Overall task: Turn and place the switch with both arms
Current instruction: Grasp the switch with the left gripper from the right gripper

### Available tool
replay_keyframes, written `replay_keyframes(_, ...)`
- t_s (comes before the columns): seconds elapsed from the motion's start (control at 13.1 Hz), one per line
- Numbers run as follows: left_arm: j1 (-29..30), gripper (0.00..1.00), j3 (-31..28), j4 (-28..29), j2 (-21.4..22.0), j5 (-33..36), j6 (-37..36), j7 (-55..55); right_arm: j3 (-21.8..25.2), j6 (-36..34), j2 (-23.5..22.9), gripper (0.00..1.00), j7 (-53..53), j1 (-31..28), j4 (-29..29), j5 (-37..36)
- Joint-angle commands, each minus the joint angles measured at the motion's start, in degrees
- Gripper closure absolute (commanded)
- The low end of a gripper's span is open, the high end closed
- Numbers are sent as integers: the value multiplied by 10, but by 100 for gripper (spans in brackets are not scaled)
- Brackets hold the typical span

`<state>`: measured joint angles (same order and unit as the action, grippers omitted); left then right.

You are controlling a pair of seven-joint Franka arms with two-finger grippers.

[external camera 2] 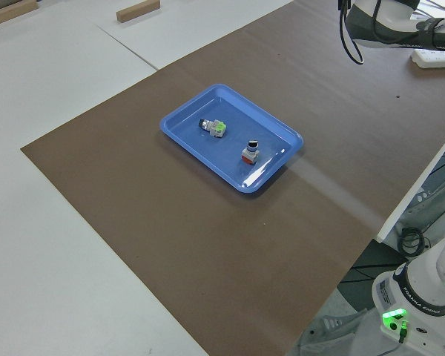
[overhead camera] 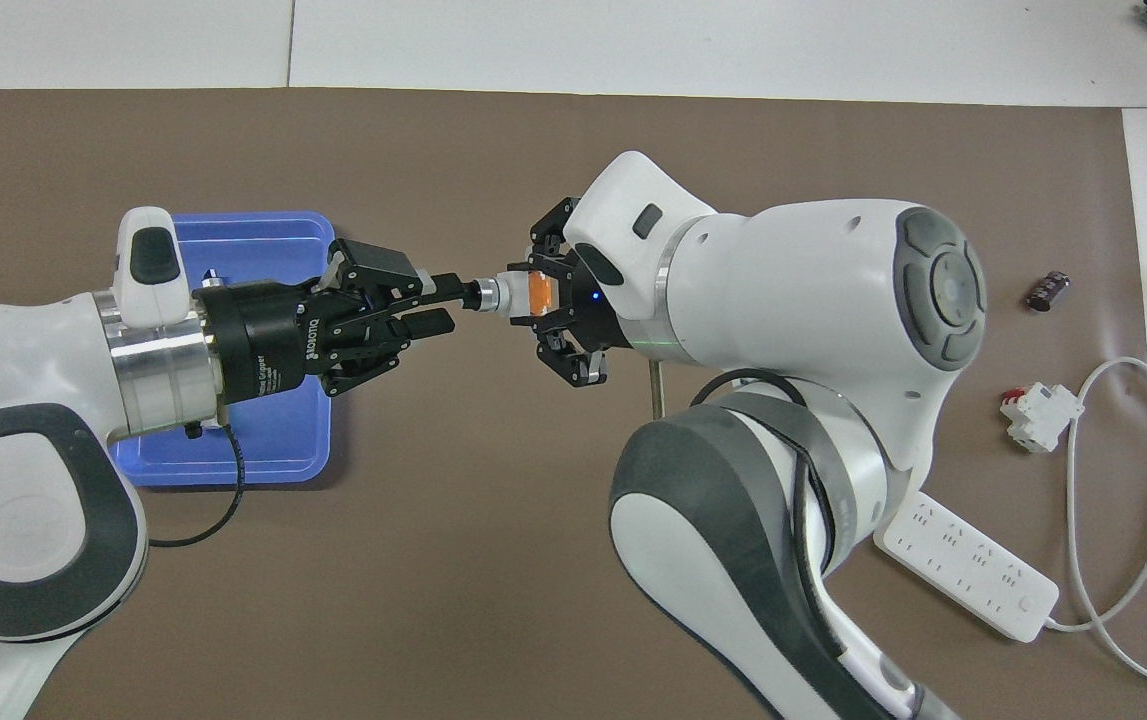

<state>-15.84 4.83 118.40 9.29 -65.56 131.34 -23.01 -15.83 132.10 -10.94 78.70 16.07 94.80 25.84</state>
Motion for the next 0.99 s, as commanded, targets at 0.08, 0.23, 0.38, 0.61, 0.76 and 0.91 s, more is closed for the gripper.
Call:
replay_keyframes(0.08, -15, 62, -5, 10, -4, -12, 32, 0, -2, 16, 16, 100, -8, -3, 23, 14)
replay_keyframes(0.23, -21, 63, -5, 6, -12, -12, 51, 2, -2, 16, 16, 100, -8, -3, 24, 14)
replay_keyframes(0.38, -34, 65, -5, 4, -16, -12, 63, 4, -2, 17, 16, 100, -9, -3, 24, 14)
replay_keyframes(0.61, -35, 72, -5, -4, -18, -11, 64, 4, -2, 19, 16, 100, -9, -3, 25, 14)
replay_keyframes(0.76, -38, 83, -5, -4, -18, -11, 64, 9, -2, 20, 17, 100, -9, -3, 28, 14)
replay_keyframes(0.91, -38, 94, -5, -4, -19, -10, 64, 9, -2, 20, 18, 100, -9, -3, 29, 14)
